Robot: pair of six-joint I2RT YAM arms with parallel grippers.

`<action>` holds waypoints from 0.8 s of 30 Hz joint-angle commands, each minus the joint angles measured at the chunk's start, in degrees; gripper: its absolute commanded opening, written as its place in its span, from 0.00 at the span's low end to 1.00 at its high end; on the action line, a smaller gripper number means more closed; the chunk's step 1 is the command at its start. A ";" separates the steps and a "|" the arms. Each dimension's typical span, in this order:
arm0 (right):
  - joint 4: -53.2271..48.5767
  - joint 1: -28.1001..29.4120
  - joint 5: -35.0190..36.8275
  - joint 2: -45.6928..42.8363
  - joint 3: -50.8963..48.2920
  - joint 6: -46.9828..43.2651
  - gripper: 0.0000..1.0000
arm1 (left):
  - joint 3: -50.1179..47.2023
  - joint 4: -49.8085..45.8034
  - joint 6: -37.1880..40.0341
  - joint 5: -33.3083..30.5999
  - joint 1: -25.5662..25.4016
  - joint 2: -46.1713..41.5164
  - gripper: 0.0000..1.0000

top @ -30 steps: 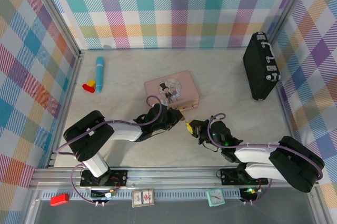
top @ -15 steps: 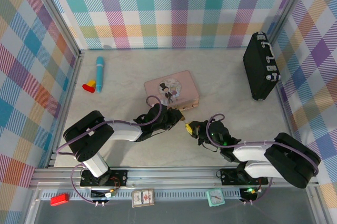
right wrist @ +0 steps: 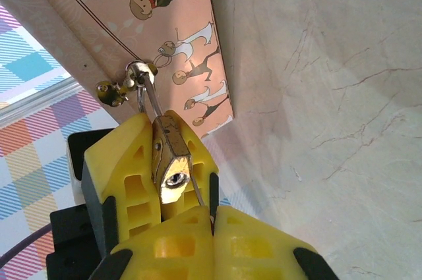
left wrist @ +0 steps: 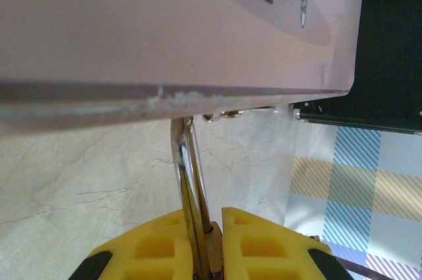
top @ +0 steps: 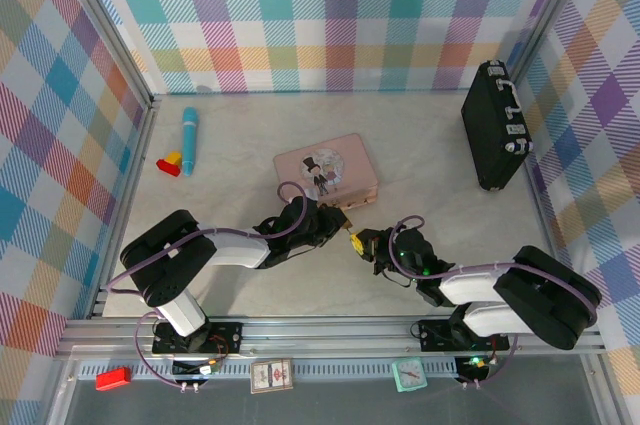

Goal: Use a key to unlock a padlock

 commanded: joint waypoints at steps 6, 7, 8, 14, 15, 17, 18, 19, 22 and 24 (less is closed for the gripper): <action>-0.75 0.35 0.75 -3.67 0.91 -0.01 0.00 | 0.56 5.54 -4.90 -1.90 -0.04 -1.79 0.00; -0.77 0.35 1.02 -4.00 0.65 -0.01 0.00 | 0.49 5.69 -4.99 -1.92 -0.03 -1.69 0.00; -1.14 0.35 1.20 -4.35 0.61 -0.05 0.00 | 0.38 5.89 -5.07 -1.98 -0.03 -1.63 0.00; -2.77 0.35 1.12 -4.94 0.95 -0.28 0.00 | 0.38 6.27 -5.16 -1.97 -0.23 -1.82 0.00; -2.77 0.35 1.06 -4.85 1.00 -0.27 0.00 | 0.34 6.35 -5.17 -1.92 -0.28 -1.90 0.00; -2.90 0.35 0.95 -4.76 1.11 -0.19 0.00 | 0.29 6.43 -5.26 -1.99 -0.35 -1.95 0.00; -3.16 0.35 0.87 -4.61 1.19 -0.11 0.00 | 0.29 6.37 -5.26 -1.99 -0.31 -2.03 0.00; -3.21 0.35 0.87 -4.51 1.17 -0.10 0.00 | 0.29 6.39 -5.26 -1.96 -0.29 -2.03 0.00; -2.51 0.35 1.25 -4.32 1.17 -0.18 0.00 | 0.21 6.59 -5.34 -1.99 -0.40 -2.13 0.00; -2.57 0.35 1.30 -4.32 1.38 -0.24 0.00 | 0.21 6.61 -5.39 -2.08 -0.49 -2.12 0.00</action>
